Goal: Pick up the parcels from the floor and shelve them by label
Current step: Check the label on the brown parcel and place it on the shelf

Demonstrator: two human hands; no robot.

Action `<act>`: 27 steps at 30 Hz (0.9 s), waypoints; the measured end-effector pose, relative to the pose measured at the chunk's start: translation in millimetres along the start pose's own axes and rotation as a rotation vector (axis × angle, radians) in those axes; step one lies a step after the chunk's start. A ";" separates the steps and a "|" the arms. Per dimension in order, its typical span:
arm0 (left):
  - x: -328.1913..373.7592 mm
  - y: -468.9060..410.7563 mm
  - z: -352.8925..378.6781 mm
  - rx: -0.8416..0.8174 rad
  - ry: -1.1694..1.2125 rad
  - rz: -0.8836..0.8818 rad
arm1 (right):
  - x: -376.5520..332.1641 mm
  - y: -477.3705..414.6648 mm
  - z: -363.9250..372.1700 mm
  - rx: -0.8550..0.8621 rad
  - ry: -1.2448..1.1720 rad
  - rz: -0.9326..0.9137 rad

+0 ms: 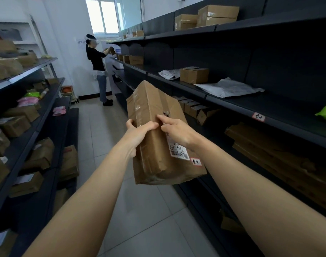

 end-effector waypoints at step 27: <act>12.1 -29.0 43.3 -0.232 0.189 -0.060 | 83.0 56.4 -92.9 0.393 -0.636 0.462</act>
Point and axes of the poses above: each hand's wrist, its own y-axis away from the middle knuckle, its own z-axis out of the palm, x = y × z, the point moved 9 cm from there along -y, towards the middle knuckle, and after that the axes turned 1 degree about -z, right-handed, at the moved point
